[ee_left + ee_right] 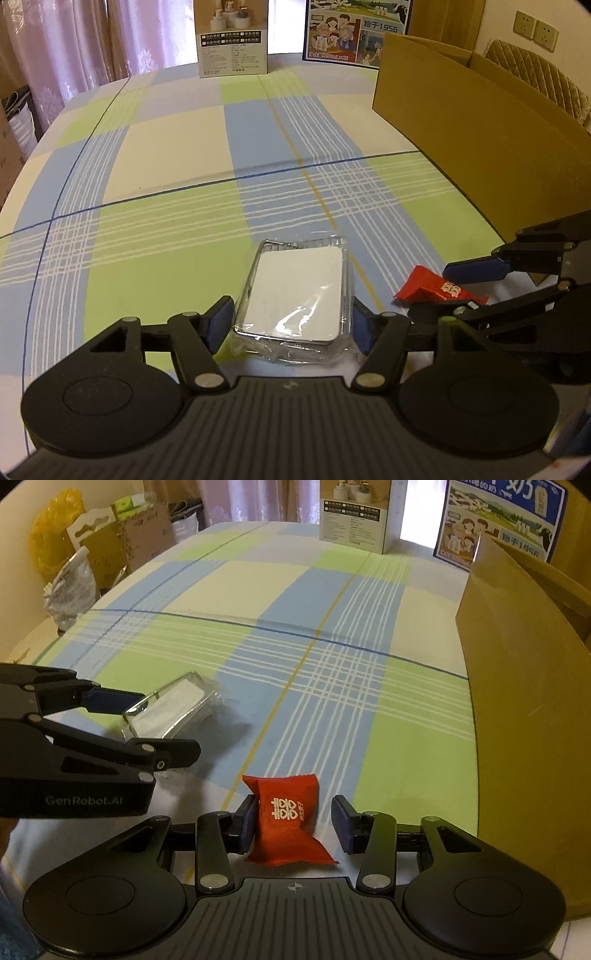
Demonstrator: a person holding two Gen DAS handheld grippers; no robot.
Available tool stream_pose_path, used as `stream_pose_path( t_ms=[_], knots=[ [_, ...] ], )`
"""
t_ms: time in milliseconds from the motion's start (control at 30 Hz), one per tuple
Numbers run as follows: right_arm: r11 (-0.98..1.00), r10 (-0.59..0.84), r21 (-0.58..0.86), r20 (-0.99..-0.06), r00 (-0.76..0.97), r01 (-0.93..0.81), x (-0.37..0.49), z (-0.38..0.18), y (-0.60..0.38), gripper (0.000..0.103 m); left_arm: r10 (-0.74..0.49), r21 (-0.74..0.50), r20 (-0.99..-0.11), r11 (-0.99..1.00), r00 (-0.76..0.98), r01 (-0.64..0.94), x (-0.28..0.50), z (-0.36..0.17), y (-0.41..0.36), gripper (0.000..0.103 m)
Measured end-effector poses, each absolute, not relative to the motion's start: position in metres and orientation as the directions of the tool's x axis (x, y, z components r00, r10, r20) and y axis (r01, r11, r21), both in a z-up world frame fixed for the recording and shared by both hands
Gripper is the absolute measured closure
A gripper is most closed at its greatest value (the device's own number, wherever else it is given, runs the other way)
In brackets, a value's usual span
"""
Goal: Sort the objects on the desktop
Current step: 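Lift and carry the plastic tray and red packet over the cardboard box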
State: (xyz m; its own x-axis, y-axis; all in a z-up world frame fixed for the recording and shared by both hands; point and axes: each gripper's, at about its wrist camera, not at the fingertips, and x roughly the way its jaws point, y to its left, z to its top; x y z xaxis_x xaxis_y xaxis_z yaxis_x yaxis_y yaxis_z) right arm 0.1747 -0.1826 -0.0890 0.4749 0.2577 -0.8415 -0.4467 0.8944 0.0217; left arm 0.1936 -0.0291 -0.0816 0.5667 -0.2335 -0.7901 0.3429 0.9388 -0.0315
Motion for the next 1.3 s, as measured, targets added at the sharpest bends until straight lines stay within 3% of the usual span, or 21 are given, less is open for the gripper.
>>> stream_pose_path(
  t_ms=[67, 200, 300, 1100, 1300],
  knots=[
    [0.89, 0.252, 0.009, -0.842, 0.477, -0.455, 0.174, -0.089, -0.18, 0.063, -0.237, -0.04, -0.796, 0.939, 0.558, 0.341, 0.195, -0.082, -0.029, 0.042],
    [0.887, 0.254, 0.005, -0.841, 0.478, -0.462, 0.173, -0.089, -0.178, 0.077, -0.243, -0.055, -0.797, 0.941, 0.553, 0.334, 0.195, -0.081, -0.027, 0.045],
    [0.894, 0.254, 0.009, -0.835, 0.489, -0.448, 0.174, -0.088, -0.18, 0.079, -0.251, -0.075, -0.792, 0.945, 0.556, 0.318, 0.194, -0.079, -0.025, 0.046],
    [0.942, 0.257, 0.066, -0.771, 0.582, -0.328, 0.175, -0.074, -0.198, 0.08, -0.203, -0.065, -0.777, 0.968, 0.596, 0.244, 0.193, -0.075, -0.025, 0.047],
    [0.944, 0.265, 0.07, -0.743, 0.614, -0.323, 0.168, -0.051, -0.198, 0.08, -0.187, -0.046, -0.76, 0.971, 0.622, 0.235, 0.185, -0.051, -0.029, 0.047]
  ],
)
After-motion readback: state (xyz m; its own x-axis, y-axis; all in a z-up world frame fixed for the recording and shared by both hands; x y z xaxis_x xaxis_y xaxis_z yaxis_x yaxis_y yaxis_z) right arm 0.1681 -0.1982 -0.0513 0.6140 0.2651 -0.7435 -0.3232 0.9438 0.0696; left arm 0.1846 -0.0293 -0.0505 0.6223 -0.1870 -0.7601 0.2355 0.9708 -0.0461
